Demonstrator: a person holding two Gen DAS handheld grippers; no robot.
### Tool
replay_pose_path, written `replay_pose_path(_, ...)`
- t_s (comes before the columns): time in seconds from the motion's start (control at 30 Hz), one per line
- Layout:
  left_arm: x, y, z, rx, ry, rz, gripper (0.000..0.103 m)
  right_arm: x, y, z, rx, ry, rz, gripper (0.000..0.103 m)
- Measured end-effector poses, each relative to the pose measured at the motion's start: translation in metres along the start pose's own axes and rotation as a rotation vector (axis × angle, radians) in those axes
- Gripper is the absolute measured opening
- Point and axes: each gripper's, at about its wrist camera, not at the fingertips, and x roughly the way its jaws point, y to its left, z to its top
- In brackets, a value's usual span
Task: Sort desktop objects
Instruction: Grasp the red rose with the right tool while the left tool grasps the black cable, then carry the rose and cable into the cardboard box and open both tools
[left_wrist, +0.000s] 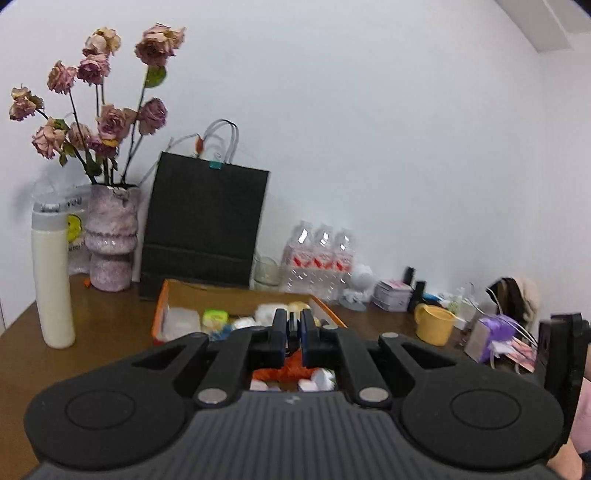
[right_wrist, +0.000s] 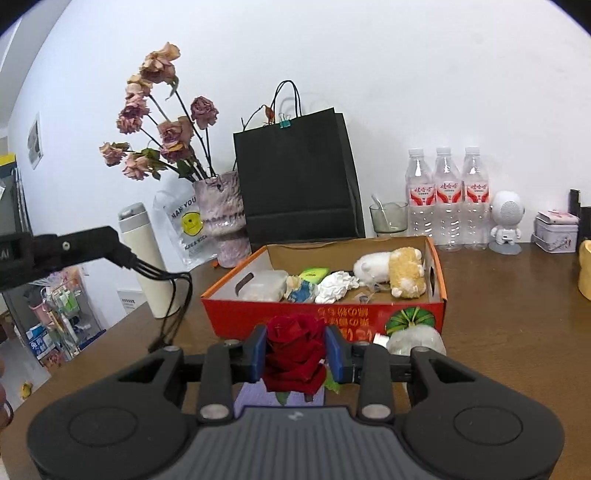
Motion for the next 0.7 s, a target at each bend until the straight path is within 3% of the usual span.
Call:
replay_pose_path(0.33, -0.029, -0.022, -0.018, 0.008, 0.000, -0.024, 0.008, -0.049, 0.015, -0.014, -0.022, -0.034, -0.020, 0.032)
replay_pose_path(0.57, 0.000, -0.020, -0.003, 0.039, -0.024, -0.042, 0.008, -0.045, 0.012, -0.002, -0.023, -0.054, -0.032, 0.032)
replay_pose_path(0.7, 0.040, -0.018, 0.017, 0.058, -0.026, -0.065, 0.008, -0.021, 0.002, 0.016, -0.022, -0.062, -0.044, 0.033)
